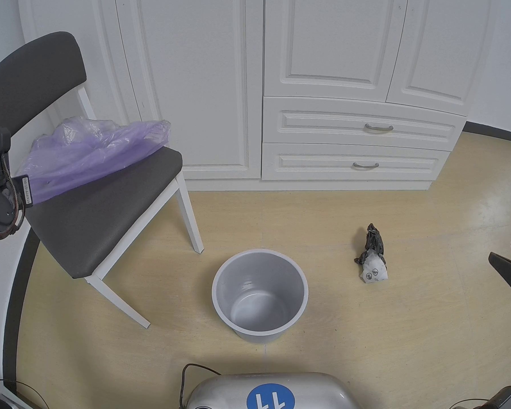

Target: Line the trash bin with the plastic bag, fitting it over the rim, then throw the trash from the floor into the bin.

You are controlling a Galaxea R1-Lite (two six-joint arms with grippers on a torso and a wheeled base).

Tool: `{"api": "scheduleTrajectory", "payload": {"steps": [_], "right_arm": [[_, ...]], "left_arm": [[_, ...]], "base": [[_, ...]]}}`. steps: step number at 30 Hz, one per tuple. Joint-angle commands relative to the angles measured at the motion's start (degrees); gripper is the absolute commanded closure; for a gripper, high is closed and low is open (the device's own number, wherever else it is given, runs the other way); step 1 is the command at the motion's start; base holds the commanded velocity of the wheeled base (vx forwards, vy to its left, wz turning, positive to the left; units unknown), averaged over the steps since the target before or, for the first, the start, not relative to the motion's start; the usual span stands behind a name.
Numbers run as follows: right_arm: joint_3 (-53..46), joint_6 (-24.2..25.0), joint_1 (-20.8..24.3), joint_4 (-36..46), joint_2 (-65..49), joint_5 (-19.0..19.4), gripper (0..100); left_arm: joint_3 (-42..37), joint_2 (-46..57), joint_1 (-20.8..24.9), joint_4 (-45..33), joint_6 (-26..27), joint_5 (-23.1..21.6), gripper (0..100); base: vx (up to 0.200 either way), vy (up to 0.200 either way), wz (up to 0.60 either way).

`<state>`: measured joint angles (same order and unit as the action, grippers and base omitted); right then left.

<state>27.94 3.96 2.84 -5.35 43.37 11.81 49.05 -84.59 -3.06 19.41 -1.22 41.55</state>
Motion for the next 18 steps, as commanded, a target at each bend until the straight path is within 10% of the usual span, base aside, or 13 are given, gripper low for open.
{"api": "scheduleTrajectory", "payload": {"steps": [1,18], "right_arm": [[-1.49,-0.01,-0.03,-0.01,0.4,0.05,0],[-4.47,-1.24,0.15,-3.79,2.94,-0.12,0]], "left_arm": [[-4.14,0.83,-0.72,3.36,-0.36,-3.58,100],[-16.36,13.57,3.85,16.01,0.08,-14.21,100]], "base": [[0.0,0.0,0.0],[0.0,0.0,0.0]]}}
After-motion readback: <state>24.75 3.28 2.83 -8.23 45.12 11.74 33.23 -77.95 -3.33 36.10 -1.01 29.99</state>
